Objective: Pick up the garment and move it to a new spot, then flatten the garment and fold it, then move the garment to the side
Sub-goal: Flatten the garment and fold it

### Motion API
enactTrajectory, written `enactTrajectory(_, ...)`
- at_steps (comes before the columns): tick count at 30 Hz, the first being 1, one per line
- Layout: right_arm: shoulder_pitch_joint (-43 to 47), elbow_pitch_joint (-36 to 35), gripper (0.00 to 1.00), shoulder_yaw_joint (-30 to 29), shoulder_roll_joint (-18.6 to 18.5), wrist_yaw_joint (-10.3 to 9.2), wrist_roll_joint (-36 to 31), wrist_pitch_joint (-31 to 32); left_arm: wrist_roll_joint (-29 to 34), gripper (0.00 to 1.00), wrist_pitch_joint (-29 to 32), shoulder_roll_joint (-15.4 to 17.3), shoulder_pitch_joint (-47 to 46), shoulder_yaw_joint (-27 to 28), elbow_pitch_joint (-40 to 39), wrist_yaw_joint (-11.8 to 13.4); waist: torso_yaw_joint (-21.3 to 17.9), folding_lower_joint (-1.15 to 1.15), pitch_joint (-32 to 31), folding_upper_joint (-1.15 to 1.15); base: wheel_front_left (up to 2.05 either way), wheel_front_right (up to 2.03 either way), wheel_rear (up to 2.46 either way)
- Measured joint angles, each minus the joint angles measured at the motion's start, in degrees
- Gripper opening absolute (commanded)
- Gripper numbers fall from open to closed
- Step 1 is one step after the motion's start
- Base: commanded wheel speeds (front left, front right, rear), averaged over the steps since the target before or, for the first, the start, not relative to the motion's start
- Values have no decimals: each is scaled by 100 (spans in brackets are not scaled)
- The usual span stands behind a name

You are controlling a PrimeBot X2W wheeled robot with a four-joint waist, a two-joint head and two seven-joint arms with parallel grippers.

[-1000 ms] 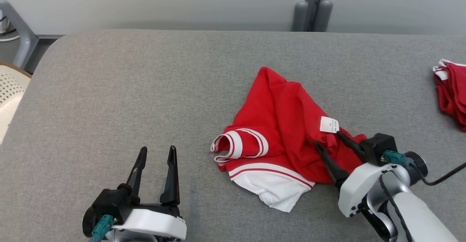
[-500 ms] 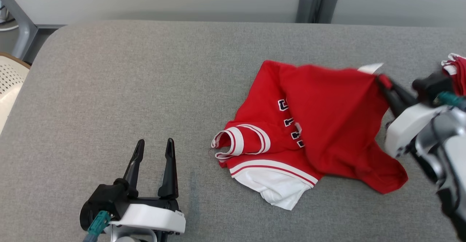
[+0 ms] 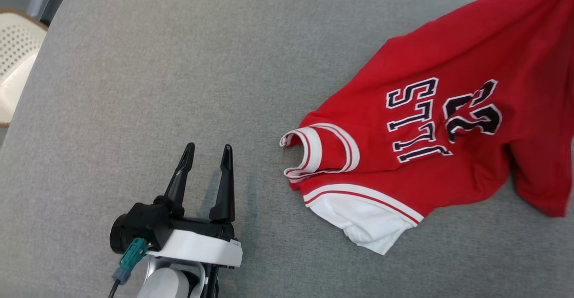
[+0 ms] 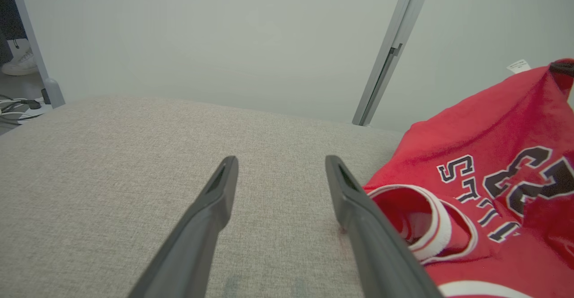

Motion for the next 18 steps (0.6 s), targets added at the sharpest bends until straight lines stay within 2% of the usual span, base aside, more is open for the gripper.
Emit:
enactTrajectory(4,-455,539,0,357,-111,0,-127,-74,-19,100,-1,0,-152,-143,-21,-4,193,0,226,0,0,0,0)
enactTrajectory(5,-565,650,6,439,-152,0,-178,-138,-27,100,0,0,-187,-175,-25,-3,243,0,280,0,0,0,0)
enactTrajectory(7,-791,895,31,600,-243,0,-316,-274,-43,100,0,-1,-253,-246,-29,5,337,0,380,0,0,0,0)
enactTrajectory(9,-953,1129,47,727,-302,0,-377,-446,-51,100,-1,0,-297,-307,-25,20,437,0,464,0,0,0,0)
enactTrajectory(10,-1033,1252,62,756,-304,0,-390,-501,-51,100,0,-2,-306,-335,-22,22,484,0,501,0,0,0,0)
enactTrajectory(11,-1122,1374,91,778,-305,0,-423,-525,-51,100,-1,-1,-309,-354,-21,24,522,0,537,0,0,0,0)
enactTrajectory(12,-1209,1474,100,793,-311,0,-456,-590,-51,100,0,1,-314,-364,-13,29,555,0,573,0,0,0,0)
enactTrajectory(18,-1850,2117,100,657,-235,0,-777,-1012,-49,100,-1,0,-371,-359,19,56,600,0,716,0,0,0,0)
